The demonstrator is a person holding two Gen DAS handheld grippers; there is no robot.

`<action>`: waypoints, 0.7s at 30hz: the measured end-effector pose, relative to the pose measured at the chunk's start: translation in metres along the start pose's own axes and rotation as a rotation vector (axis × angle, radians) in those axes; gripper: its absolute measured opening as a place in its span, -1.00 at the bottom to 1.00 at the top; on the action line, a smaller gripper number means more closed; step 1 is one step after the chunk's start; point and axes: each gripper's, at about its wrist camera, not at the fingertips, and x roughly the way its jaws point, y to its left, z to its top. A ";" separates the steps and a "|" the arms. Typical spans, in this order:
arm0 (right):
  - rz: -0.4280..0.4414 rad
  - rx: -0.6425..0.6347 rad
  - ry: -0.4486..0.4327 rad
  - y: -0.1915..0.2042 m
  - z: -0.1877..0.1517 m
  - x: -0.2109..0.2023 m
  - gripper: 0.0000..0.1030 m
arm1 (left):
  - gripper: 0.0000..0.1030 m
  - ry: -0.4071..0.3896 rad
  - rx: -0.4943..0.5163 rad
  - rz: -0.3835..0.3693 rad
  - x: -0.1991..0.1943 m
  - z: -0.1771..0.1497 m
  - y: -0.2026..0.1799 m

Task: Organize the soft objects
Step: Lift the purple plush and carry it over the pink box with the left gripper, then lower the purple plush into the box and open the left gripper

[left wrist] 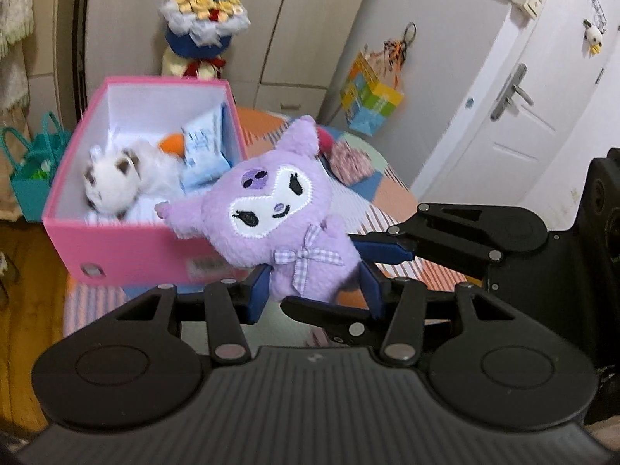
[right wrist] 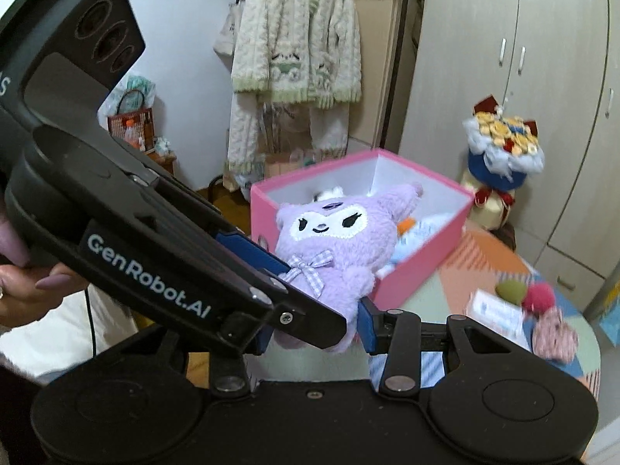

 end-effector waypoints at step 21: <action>0.161 0.308 0.011 -0.108 0.100 0.165 -0.06 | -0.06 -0.034 -0.152 0.111 0.084 0.135 0.128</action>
